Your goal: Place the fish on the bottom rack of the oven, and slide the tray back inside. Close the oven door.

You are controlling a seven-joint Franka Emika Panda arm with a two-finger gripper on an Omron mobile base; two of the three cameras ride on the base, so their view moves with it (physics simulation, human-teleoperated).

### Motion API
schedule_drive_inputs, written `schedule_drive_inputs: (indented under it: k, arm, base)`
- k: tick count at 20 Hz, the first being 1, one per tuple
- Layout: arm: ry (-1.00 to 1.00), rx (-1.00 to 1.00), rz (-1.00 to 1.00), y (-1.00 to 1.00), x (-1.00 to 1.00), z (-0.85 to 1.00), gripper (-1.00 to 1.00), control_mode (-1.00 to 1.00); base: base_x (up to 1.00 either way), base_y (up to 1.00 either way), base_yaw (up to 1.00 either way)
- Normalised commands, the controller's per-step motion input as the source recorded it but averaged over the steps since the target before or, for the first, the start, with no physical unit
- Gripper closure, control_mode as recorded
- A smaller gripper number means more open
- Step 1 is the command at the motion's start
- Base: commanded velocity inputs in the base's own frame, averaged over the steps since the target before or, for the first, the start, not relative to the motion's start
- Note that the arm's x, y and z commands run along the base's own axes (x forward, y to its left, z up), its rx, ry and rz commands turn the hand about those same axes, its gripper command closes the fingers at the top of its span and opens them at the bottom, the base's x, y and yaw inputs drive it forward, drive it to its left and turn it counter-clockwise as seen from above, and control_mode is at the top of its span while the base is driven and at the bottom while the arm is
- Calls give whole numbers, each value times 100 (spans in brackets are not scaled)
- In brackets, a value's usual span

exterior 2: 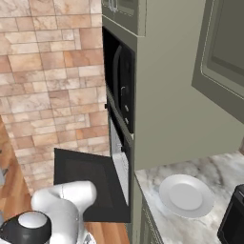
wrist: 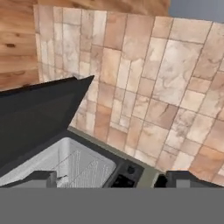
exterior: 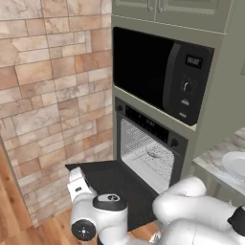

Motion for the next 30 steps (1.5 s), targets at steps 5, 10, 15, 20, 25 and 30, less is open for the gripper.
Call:
schedule_drive_inputs:
  k: [5,10,15,20,25,30]
  arm:
    - [21,-66,0,100,29,-100,-100,-100]
    - [3,-69,-4,96,5,-100,-100,-100]
    - [-2,-69,-5,80,0,-100,-100,-100]
    - [0,-58,-6,46,4,-92,-100,-100]
    - [0,-35,-9,4,14,-68,-100,-100]
    - [0,-5,-4,-1,2,-8,-100,-100]
  base:
    - [0,0,0]
    - [0,0,0]
    - [0,0,0]
    - [0,0,0]
    - [0,0,0]
    - [0,0,0]
